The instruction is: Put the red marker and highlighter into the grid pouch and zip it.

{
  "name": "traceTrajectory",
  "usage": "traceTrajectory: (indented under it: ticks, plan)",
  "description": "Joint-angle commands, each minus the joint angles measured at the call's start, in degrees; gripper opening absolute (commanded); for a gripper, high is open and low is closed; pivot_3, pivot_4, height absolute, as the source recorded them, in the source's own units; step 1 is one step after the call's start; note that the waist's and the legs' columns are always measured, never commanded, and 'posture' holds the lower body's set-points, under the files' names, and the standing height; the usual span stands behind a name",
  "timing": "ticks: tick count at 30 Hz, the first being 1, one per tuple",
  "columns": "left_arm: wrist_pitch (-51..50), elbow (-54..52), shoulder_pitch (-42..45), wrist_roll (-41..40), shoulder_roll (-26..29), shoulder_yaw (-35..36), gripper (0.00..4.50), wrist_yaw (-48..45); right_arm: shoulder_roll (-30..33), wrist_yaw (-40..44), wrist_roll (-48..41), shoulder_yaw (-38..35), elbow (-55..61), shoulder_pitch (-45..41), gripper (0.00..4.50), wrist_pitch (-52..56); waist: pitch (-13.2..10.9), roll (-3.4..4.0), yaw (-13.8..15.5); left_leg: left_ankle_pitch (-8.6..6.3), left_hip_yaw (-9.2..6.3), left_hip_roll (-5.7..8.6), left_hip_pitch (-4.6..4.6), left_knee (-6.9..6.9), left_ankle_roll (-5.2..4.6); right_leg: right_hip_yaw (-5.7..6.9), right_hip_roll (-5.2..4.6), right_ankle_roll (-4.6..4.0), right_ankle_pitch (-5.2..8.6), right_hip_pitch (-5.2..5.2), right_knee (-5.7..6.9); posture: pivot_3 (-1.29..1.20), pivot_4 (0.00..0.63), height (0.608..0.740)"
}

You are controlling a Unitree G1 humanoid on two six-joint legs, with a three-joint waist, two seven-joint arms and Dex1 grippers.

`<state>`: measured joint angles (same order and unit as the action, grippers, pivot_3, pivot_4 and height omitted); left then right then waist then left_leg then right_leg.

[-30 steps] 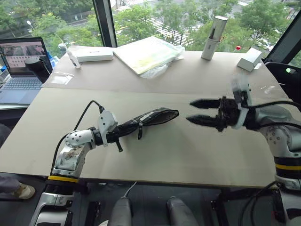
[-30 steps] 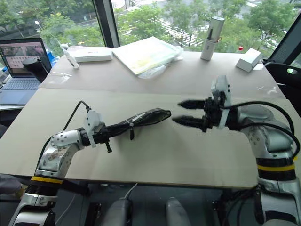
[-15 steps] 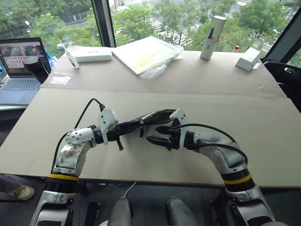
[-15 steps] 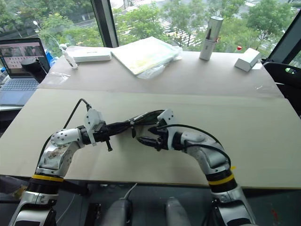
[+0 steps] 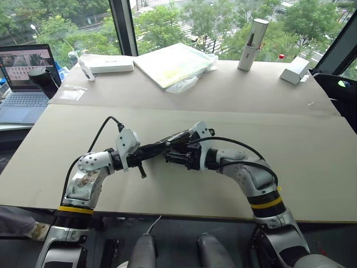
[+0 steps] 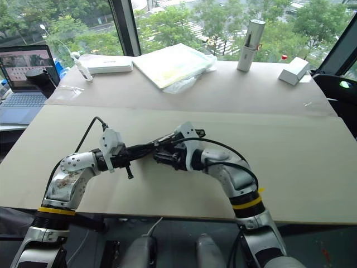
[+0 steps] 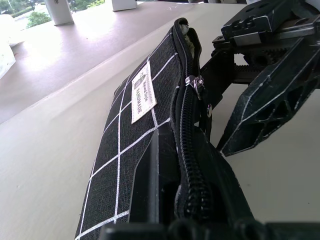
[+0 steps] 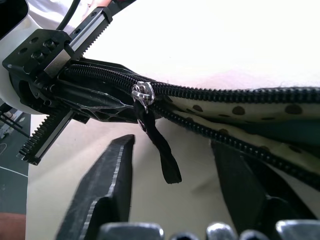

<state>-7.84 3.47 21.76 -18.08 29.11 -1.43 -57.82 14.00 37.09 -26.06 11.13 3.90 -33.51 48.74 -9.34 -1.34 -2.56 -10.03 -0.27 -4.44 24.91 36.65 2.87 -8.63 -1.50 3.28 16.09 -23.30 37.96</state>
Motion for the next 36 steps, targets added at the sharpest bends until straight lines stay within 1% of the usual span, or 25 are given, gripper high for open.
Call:
traceTrajectory:
  ticks: [1,4,10,13,16,20,24,28,33,35,36]
  plan:
    - [0.56,-1.52,0.22,-0.31,-0.24,0.0,0.0,0.31,0.88,1.42,-1.09,-0.92,2.35,-0.83,1.02,0.22,0.0,0.0,-0.02,0.0,0.0,0.0,0.0,0.0,0.0,0.0,0.0,0.0,0.0,0.0,0.0,0.0,0.15,0.739]
    - [0.73,-1.07,0.45,-0.24,-0.35,0.03,0.0,0.38,1.4,1.94,-1.55,-1.32,2.74,-0.77,0.06,0.63,0.0,0.0,-0.04,0.0,0.0,0.0,0.0,0.0,0.0,0.0,0.0,0.0,0.0,0.0,0.0,0.0,0.15,0.739]
    - [0.79,-1.01,0.37,-0.21,-0.56,0.02,0.0,0.6,2.35,2.8,-1.83,-2.05,3.36,-0.32,0.06,1.34,0.0,0.0,-0.02,0.0,0.0,0.0,0.0,0.0,0.0,0.0,0.0,0.0,0.0,0.0,-0.01,0.0,0.15,0.739]
    - [0.8,-1.14,0.12,-0.22,-0.66,-0.03,0.0,0.67,2.86,2.48,-2.45,-3.64,3.46,0.01,0.06,2.09,0.0,0.0,-0.01,0.0,0.0,0.0,0.0,0.0,0.0,0.0,0.0,0.0,0.0,0.0,-0.01,0.0,0.15,0.739]
    - [0.87,-1.06,0.02,-0.19,-0.81,-0.09,0.0,0.7,4.91,2.69,-2.6,-5.17,3.98,0.91,0.06,2.43,0.0,0.0,0.04,0.0,0.0,0.0,0.01,0.0,0.0,0.0,-0.01,0.01,0.0,0.0,-0.02,0.0,0.15,0.739]
    - [0.88,-1.07,0.04,-0.21,-0.99,-0.15,0.0,0.81,11.37,6.0,-4.03,-6.73,5.44,3.1,0.06,3.79,0.0,-0.01,0.12,0.0,0.0,0.0,0.03,0.0,0.0,0.0,-0.01,0.01,0.01,0.0,-0.06,0.0,0.15,0.739]
    - [1.08,-0.78,0.03,-0.31,-0.93,-0.39,0.0,0.76,18.47,5.77,-1.56,-10.26,2.0,3.82,0.06,0.98,-0.02,-0.03,0.1,0.0,0.0,0.01,0.03,0.0,0.0,-0.01,-0.01,0.01,0.01,0.0,-0.08,0.0,0.15,0.739]
    - [1.08,-0.48,0.27,-0.38,-0.96,-0.64,0.0,0.55,24.93,6.45,0.22,-13.54,-3.22,2.4,0.06,-2.35,-0.02,-0.04,0.07,0.0,0.0,0.01,0.03,0.0,0.0,-0.01,-0.01,0.01,0.01,0.01,-0.13,0.0,0.15,0.739]
    - [0.99,-0.52,0.35,-0.44,-0.99,-0.78,0.0,0.42,28.15,7.39,1.12,-15.34,-8.99,0.45,0.06,-5.76,-0.03,-0.05,-0.17,0.0,0.0,0.01,0.03,-0.02,0.0,-0.02,-0.01,0.02,0.01,0.01,-0.16,0.0,0.15,0.739]
    - [0.92,-0.58,0.35,-0.47,-1.02,-0.81,0.0,0.38,28.53,8.96,0.47,-15.36,-9.45,0.63,0.06,-6.11,-0.03,-0.05,-0.17,0.0,0.0,0.01,0.03,-0.02,0.0,-0.02,-0.01,0.01,0.01,0.01,-0.16,0.0,0.15,0.739]
    - [0.91,-0.6,0.34,-0.46,-1.03,-0.86,0.0,0.36,28.69,10.46,-0.17,-14.77,-8.17,1.41,0.32,-6.02,-0.03,-0.05,-0.12,0.0,0.0,0.01,0.03,-0.03,-0.01,-0.02,-0.01,0.01,0.01,0.01,-0.16,0.0,0.15,0.739]
